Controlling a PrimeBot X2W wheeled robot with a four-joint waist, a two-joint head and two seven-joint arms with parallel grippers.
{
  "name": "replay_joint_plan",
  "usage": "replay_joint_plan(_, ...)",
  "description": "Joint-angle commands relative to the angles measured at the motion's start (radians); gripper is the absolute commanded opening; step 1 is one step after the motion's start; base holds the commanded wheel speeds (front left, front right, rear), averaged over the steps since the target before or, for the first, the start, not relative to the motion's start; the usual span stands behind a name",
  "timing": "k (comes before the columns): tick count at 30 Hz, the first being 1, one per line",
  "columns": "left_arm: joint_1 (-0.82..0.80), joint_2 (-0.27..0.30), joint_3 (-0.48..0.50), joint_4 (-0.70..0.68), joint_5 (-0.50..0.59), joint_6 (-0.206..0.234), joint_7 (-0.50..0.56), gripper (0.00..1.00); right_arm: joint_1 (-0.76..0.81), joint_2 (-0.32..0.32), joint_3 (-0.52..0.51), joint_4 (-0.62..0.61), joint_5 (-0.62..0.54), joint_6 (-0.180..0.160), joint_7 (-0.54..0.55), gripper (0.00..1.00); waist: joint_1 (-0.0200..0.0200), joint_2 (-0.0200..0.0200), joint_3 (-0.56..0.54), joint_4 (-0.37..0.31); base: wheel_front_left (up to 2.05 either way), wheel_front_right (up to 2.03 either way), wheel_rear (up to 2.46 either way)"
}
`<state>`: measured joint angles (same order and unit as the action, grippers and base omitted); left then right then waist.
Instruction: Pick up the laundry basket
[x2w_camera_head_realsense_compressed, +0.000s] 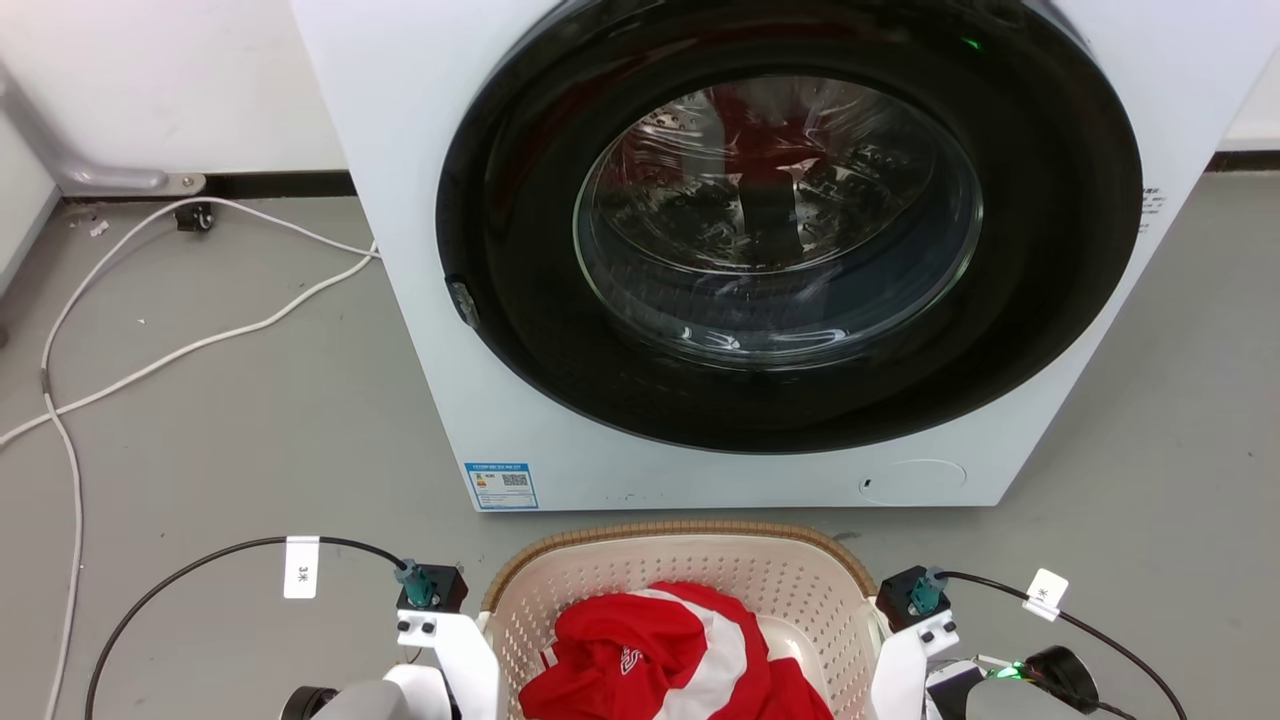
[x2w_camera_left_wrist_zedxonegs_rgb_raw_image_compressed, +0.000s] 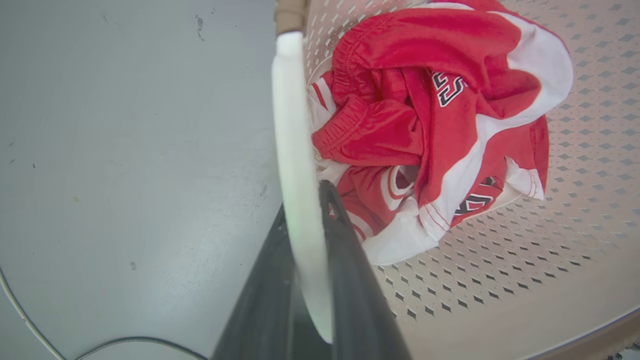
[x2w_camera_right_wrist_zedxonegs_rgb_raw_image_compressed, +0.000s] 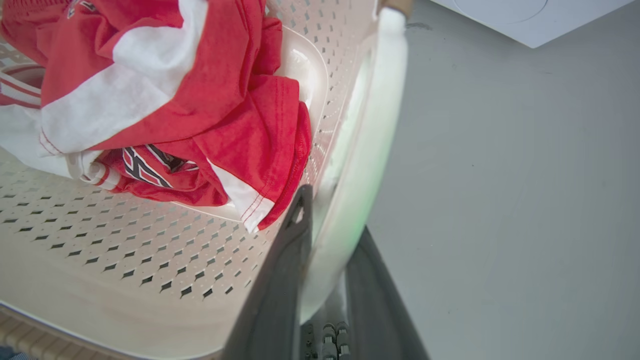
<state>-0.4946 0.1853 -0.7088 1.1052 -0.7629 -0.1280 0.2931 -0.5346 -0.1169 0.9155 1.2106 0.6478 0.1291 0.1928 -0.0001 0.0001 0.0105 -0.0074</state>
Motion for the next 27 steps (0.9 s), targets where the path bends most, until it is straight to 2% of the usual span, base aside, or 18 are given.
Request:
replay_joint_plan(1, 0.002, 0.01, -0.009, -0.007, -0.01, -0.004, 0.003, 0.0, -0.004, -0.007, 0.011, -0.005, 0.007, 0.003, 0.003, 0.0, 0.0001, -0.0001, -0.003, 0.001, 0.0, 0.0, 0.0)
replay_joint_plan(11, -0.004, 0.026, -0.112, -0.015, -0.097, -0.004, 0.071, 0.0, 0.005, -0.02, 0.082, -0.016, 0.096, 0.003, 0.059, 0.0, 0.0001, -0.0001, -0.024, 0.009, 0.0, 0.0, 0.0)
replay_joint_plan(27, -0.034, 0.038, -0.224, -0.001, -0.202, -0.004, 0.071, 0.0, -0.018, -0.022, 0.179, -0.008, 0.196, 0.003, 0.073, 0.0, 0.0001, -0.0001, -0.029, 0.008, 0.0, 0.0, 0.0)
